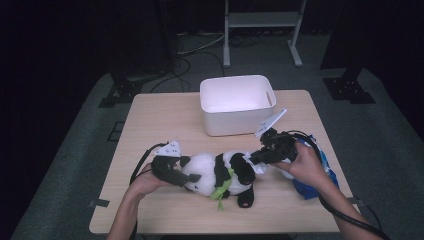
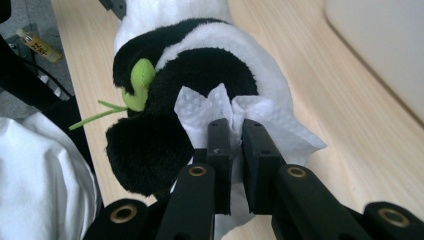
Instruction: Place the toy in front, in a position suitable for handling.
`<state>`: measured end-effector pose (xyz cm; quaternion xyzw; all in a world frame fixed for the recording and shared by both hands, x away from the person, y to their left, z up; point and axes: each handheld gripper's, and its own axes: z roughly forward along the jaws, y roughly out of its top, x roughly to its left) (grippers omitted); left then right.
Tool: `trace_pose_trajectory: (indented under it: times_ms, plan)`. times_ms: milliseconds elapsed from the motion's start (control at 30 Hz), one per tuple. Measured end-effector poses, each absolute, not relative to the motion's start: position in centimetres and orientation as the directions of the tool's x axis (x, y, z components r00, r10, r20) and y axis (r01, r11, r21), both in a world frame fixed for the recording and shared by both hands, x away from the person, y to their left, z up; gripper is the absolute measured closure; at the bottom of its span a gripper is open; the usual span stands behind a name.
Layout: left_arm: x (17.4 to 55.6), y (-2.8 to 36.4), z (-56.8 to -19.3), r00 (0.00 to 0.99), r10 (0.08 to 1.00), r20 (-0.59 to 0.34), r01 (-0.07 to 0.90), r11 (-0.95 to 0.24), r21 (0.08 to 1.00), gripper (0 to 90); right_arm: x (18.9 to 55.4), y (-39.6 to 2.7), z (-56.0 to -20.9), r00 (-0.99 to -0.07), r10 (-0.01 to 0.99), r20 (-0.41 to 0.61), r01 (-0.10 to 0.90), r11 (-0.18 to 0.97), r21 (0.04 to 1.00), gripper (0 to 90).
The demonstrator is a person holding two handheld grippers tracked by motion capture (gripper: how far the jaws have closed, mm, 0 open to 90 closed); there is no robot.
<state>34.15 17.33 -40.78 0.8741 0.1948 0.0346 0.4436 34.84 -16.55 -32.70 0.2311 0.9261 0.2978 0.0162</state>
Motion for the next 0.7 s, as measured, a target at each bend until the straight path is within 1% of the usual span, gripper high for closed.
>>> trace_pose_trajectory:
  times_ms: [133,367,633,700]
  plan:
    - [34.2,17.4,-40.8,0.920,0.373,-0.120,0.317,-0.529,0.787,26.3,35.1,-16.3,-32.3,-0.893,0.437,0.104,0.413,0.709,0.572,82.3]
    - [33.9,16.8,-40.4,0.925,0.368,-0.095,0.299,-0.551,0.779,26.2,35.2,-15.4,-31.6,-0.903,0.414,0.114,0.394,0.695,0.602,82.3]
    - [34.0,16.9,-40.5,0.923,0.370,-0.104,0.308,-0.549,0.777,26.1,35.6,-12.6,-31.5,-0.926,0.360,0.114,0.354,0.722,0.594,82.2]
    - [34.0,16.9,-40.5,0.923,0.369,-0.105,0.308,-0.548,0.778,26.1,35.4,-12.5,-31.5,-0.927,0.358,0.108,0.349,0.726,0.593,82.3]
